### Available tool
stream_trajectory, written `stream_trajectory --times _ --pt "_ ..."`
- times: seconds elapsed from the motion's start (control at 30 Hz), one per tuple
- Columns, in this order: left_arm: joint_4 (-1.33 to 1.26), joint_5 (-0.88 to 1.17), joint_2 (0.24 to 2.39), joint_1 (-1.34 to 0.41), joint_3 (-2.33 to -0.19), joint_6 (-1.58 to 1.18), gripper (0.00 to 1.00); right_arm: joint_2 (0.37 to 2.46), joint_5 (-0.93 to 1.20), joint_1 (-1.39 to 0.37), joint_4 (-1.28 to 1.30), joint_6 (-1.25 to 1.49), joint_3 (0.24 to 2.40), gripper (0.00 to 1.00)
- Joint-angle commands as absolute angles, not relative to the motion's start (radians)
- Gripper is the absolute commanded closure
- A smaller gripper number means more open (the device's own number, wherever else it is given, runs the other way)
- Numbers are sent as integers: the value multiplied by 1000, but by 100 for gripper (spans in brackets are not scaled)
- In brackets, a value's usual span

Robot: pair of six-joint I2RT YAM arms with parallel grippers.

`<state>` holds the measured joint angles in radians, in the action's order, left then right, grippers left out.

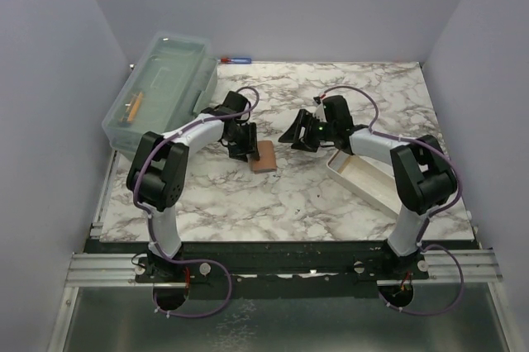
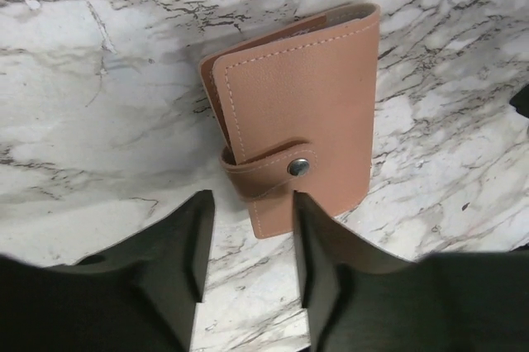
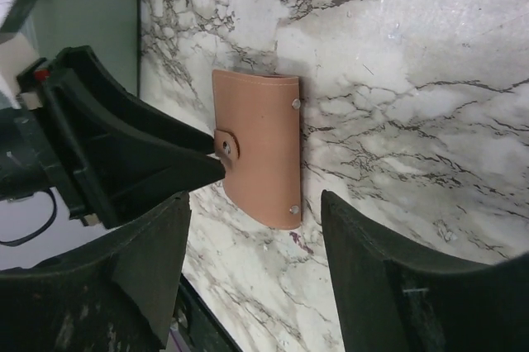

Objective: Put the credit cards into the card holder
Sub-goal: Move the card holder to the center of the board, then open the card holder at the center of the board.

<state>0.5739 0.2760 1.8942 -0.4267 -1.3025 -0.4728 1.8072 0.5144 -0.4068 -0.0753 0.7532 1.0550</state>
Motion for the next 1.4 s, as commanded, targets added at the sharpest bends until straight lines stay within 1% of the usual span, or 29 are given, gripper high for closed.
stream_trajectory --times 0.0,0.03,0.1,0.17,0.2,0.27,0.33,0.43,0.57,0.63,0.73,0.87,0.93,1.07,1.13,1.17,1.23,1.3,1.37 --pt "568 296 1805 -420 -1311 -443 46 1859 566 -411 -150 776 1047 33" --pt "569 288 1800 -421 -1308 -442 44 1868 564 -410 -153 783 1051 33" --pt "568 271 1807 -420 -1309 -439 45 1885 581 -411 -180 806 1051 35" --pt "576 282 1834 -416 -1322 -445 54 1894 610 -411 -239 837 1027 36" --pt "579 297 1846 -414 -1329 -451 57 1900 622 -411 -264 845 1018 37" --pt "581 310 1860 -414 -1338 -456 58 1914 631 -411 -275 854 1019 37" --pt "581 280 1876 -413 -1343 -459 59 1926 631 -411 -272 857 1031 37" --pt "599 268 1913 -410 -1357 -459 66 1952 646 -411 -283 866 1054 37" --pt "604 254 1935 -410 -1358 -461 69 1990 667 -411 -269 873 1092 38" --pt "612 242 1952 -410 -1359 -464 72 2009 682 -411 -286 885 1093 45" --pt "626 235 1986 -410 -1366 -465 77 2034 692 -411 -305 894 1091 48" --pt "642 217 2021 -410 -1373 -460 80 2079 704 -414 -298 885 1112 48" --pt "645 215 2032 -411 -1376 -460 83 2100 714 -423 -307 889 1125 48" --pt "647 213 2041 -410 -1378 -459 86 2148 733 -453 -395 942 1140 48" --pt "648 216 2040 -411 -1378 -456 87 2170 741 -471 -461 986 1149 54" --pt "647 218 2038 -411 -1378 -454 90 2180 743 -481 -489 1005 1153 56" --pt "646 224 2025 -412 -1376 -452 92 2195 751 -499 -556 1041 1153 61" --pt "644 221 2008 -413 -1376 -450 92 2192 741 -511 -610 1059 1133 75" --pt "644 217 1987 -413 -1376 -445 92 2159 700 -518 -599 1040 1106 83"
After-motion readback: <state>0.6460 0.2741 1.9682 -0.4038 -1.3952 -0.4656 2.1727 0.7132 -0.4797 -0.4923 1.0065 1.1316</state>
